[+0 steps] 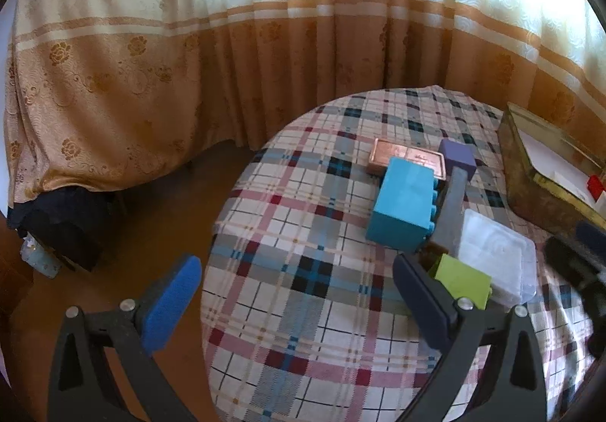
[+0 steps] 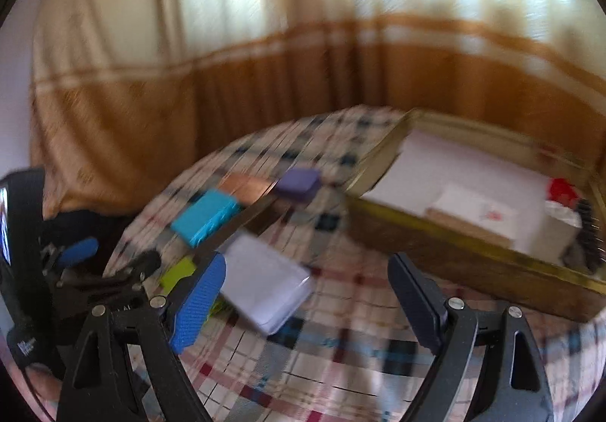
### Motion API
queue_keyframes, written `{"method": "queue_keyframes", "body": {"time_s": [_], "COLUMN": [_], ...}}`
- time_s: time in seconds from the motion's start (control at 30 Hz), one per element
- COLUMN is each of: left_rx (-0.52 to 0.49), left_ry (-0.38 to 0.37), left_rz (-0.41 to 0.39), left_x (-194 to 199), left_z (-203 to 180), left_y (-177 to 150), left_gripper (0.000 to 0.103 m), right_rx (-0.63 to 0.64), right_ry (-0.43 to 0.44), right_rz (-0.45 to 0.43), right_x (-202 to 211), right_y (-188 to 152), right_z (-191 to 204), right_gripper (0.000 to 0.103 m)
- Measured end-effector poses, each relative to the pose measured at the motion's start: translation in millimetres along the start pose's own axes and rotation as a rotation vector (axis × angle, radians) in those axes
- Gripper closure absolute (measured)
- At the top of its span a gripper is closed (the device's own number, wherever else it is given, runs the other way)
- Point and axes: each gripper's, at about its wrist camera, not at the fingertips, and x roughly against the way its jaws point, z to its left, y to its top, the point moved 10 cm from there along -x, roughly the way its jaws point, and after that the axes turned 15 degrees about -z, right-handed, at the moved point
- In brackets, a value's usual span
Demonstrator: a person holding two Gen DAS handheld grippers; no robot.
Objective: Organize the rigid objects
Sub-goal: 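Withdraw both open grippers from the tray back over the table, then grasp the clear floss-pick case with the right gripper while the left grasps the green block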
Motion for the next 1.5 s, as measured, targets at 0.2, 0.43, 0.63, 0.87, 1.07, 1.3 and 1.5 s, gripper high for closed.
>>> {"method": "queue_keyframes", "body": {"time_s": [0.2, 0.43, 0.63, 0.87, 1.07, 1.3, 1.5], "left_rx": [0.016, 0.045, 0.073, 0.070, 0.039, 0.007, -0.004], "left_ry": [-0.050, -0.067, -0.097, -0.099, -0.123, -0.113, -0.106], "left_rz": [0.026, 0.050, 0.056, 0.056, 0.044, 0.040, 0.043], "left_x": [-3.1, -6.5, -7.4, -7.0, -5.5, -3.8, -4.0], "left_z": [-5.0, -5.8, -5.7, -6.5, -13.8, -17.2, -17.9], "left_y": [-3.3, -6.2, -7.7, -8.1, -6.7, -6.7, -7.0], "left_gripper": [0.001, 0.001, 0.001, 0.001, 0.001, 0.001, 0.001], "right_rx": [0.211, 0.252, 0.243, 0.174, 0.096, 0.016, -0.017], "right_ry": [0.111, 0.126, 0.164, 0.187, 0.202, 0.193, 0.202], "right_rz": [0.140, 0.191, 0.216, 0.204, 0.111, 0.073, 0.146], "right_x": [-21.1, -39.2, -36.9, -22.3, 1.4, 22.9, 10.8], "right_y": [-23.4, -30.4, -37.1, -33.2, -14.1, 10.9, 11.1], "right_z": [27.1, 24.5, 28.3, 23.5, 24.7, 12.3, 7.7], "right_gripper": [0.014, 0.014, 0.034, 0.044, 0.045, 0.046, 0.046]}}
